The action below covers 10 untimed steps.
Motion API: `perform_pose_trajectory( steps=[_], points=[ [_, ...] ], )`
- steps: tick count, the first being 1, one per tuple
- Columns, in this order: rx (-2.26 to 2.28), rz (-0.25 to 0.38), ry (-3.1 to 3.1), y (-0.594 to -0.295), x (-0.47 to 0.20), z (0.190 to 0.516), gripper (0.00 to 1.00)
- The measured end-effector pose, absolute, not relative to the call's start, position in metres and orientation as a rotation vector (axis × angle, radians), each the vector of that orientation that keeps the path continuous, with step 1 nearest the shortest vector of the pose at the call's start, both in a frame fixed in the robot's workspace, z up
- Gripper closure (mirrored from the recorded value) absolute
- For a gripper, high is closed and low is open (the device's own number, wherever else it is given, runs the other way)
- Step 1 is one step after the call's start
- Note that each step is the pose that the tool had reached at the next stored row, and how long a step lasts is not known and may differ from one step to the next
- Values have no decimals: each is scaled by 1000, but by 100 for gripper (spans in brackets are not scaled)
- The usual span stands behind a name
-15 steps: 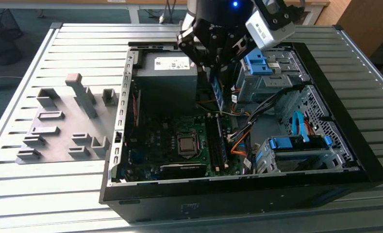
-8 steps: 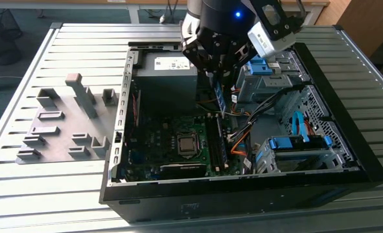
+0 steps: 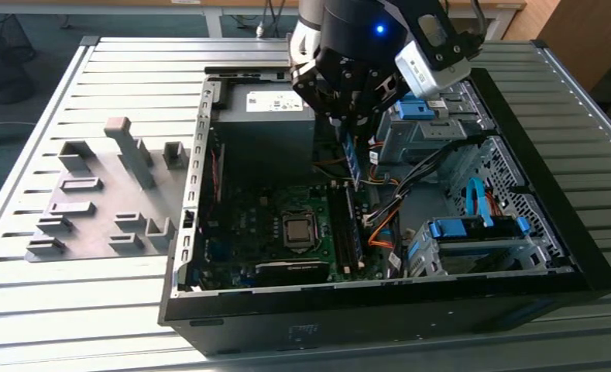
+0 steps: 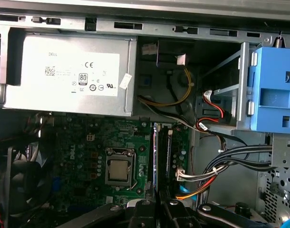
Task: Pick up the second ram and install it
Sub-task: 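Insert the second ram into the second slot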
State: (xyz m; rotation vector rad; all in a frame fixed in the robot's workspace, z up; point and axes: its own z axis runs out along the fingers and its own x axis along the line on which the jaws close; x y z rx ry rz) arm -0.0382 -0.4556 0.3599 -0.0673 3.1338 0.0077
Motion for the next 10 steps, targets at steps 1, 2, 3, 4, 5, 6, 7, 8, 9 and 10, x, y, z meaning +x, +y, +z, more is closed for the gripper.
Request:
perform_pose_trajectory(
  steps=[1,2,3,4,5,6,7,8,9,10],
  points=[
    [-67,8,3134,-456,-38,360,86],
    [-67,8,3134,-456,-38,360,86],
    [-67,8,3134,-456,-38,360,86],
    [-67,8,3134,-456,-38,360,86],
    [-67,8,3134,-456,-38,360,86],
    [-67,8,3134,-456,-38,360,86],
    [-67,8,3134,-456,-38,360,86],
    [-67,8,3134,-456,-38,360,86],
    [-67,8,3134,-456,-38,360,86],
    [-67,8,3134,-456,-38,359,86]
  ],
)
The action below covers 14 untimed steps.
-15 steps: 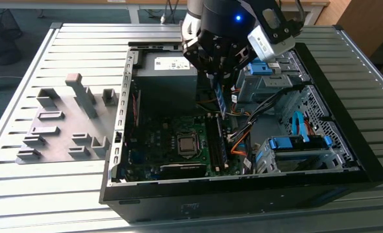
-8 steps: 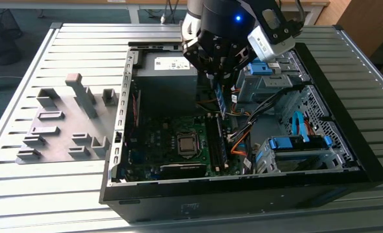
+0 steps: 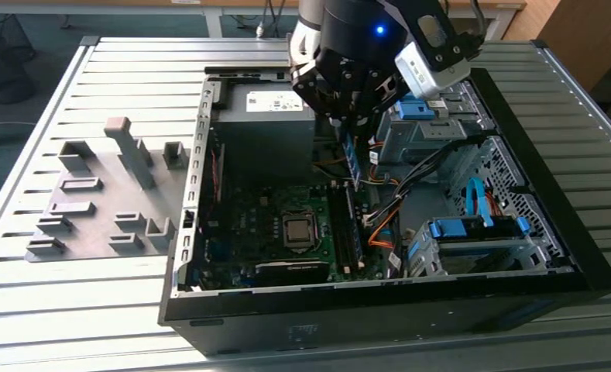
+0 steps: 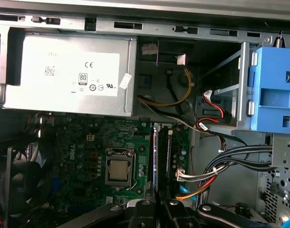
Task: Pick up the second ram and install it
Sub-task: 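Insert the second ram into the second slot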
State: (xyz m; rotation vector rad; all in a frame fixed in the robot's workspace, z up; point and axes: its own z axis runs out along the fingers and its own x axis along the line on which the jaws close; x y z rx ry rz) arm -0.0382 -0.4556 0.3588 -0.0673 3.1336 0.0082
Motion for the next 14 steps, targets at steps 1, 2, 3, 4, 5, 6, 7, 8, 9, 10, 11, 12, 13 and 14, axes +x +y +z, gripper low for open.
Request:
perform_pose_trajectory(
  steps=[1,2,3,4,5,6,7,8,9,10,11,12,13,14],
  points=[
    [-67,9,3134,-456,-38,357,86],
    [-67,10,3134,-455,-38,356,86],
    [-66,10,3134,-455,-38,354,86],
    [-65,10,3134,-455,-38,352,86],
    [-64,10,3134,-455,-38,350,86],
    [-61,10,3134,-455,-38,348,86],
    [-56,10,3134,-455,-38,347,86],
    [-45,10,3134,-455,-38,346,86],
    [-33,10,3134,-456,-38,345,86],
    [-23,10,3134,-456,-38,344,86],
    [-18,10,3134,-456,-38,343,86],
    [-18,10,3136,-456,-38,342,86],
    [-18,9,3137,-456,-38,342,86],
    [-18,9,3138,-456,-38,342,86]
  ],
)
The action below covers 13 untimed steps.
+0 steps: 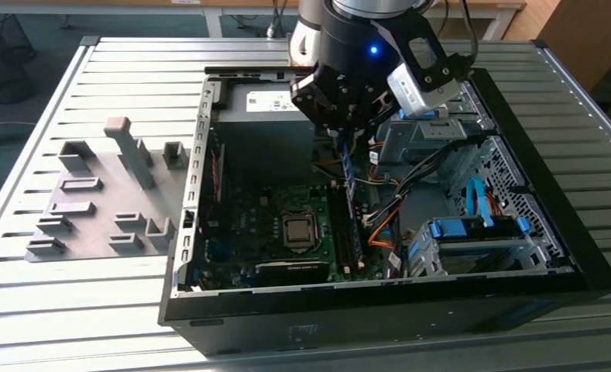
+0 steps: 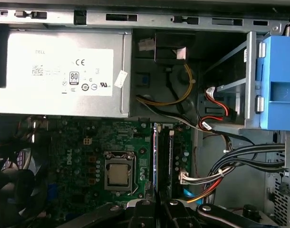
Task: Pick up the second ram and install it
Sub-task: 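Insert the second ram into the second slot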
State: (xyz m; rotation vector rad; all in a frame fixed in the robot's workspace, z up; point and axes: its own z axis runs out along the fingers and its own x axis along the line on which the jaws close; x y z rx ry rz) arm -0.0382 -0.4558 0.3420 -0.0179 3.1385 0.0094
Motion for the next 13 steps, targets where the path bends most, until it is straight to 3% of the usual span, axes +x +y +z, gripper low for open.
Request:
perform_pose_trajectory(
  steps=[13],
  points=[
    [-18,-11,3149,-459,-37,324,86]
  ],
)
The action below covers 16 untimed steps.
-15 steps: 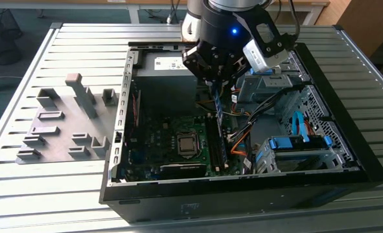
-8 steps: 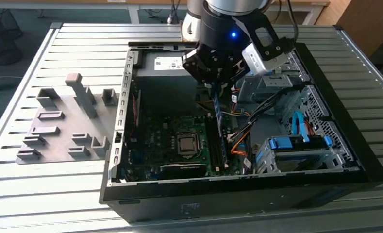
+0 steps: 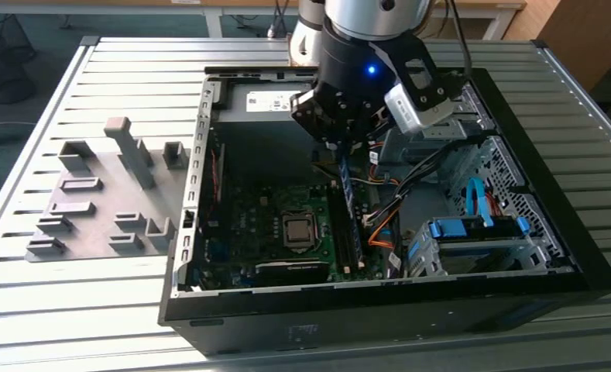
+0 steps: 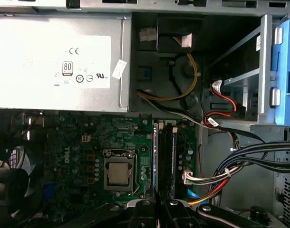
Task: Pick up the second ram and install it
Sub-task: 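Insert the second ram into the second slot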
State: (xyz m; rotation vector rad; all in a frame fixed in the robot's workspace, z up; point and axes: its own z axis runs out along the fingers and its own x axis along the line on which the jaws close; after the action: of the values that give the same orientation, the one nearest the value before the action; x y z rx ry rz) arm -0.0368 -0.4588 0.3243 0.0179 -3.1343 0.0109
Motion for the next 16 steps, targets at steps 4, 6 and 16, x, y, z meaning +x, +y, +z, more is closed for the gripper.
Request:
perform_pose_trajectory(
  steps=[4,6,16],
  points=[
    [18,11,-3133,-461,-36,318,86],
    [18,11,-3133,-461,-35,314,86],
    [17,10,-3105,-462,-26,302,86]
  ],
)
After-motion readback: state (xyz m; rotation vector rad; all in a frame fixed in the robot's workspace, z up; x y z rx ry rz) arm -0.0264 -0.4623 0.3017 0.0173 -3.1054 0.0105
